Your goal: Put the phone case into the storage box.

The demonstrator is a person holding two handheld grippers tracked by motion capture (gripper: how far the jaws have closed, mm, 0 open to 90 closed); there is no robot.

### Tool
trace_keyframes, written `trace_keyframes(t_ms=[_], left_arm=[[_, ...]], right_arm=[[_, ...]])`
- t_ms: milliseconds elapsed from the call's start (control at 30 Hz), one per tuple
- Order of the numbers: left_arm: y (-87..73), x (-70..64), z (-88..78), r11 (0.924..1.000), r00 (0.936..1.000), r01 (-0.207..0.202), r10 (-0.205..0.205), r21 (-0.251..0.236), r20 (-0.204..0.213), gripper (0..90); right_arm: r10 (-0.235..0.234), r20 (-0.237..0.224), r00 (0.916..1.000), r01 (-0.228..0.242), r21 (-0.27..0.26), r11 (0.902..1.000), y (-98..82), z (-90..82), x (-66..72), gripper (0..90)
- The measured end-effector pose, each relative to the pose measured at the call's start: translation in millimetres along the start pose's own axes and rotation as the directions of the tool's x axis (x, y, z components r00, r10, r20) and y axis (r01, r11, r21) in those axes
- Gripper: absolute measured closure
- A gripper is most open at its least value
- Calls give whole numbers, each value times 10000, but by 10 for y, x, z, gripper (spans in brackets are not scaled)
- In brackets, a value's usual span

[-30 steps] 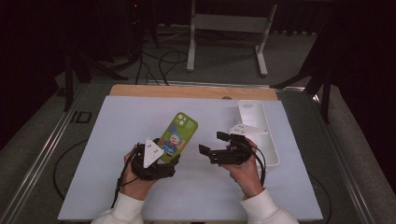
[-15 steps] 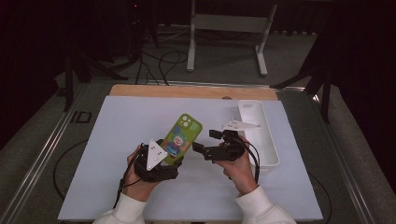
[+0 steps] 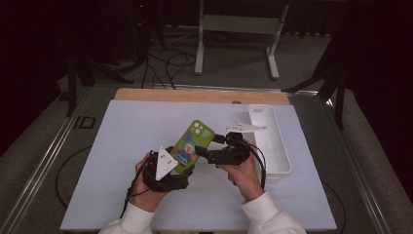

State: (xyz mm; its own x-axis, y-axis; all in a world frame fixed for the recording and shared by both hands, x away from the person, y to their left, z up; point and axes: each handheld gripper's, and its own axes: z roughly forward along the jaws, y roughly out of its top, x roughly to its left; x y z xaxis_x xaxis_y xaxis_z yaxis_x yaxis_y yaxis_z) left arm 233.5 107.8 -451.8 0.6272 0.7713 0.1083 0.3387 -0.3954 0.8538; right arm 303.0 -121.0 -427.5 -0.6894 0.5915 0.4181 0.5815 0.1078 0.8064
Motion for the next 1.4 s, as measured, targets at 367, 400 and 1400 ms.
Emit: trace_keyframes(t_ms=[367,400,1400], left_arm=[[6,-62,9,9998,9998,-134,136,-150,135,164],[6,-64,10,9998,9998,-144,146,-152,147,163],[-23,-146,72,9989,9984,-467,469,-58,303,163]], right_arm=[[214,-395,9990,-204,262,9994,-21,87,-11,237],[271,-437,9987,-259,278,9993,-21,94,-13,259],[256,-1502,9883,-214,293,9993,-46,160,43,839]])
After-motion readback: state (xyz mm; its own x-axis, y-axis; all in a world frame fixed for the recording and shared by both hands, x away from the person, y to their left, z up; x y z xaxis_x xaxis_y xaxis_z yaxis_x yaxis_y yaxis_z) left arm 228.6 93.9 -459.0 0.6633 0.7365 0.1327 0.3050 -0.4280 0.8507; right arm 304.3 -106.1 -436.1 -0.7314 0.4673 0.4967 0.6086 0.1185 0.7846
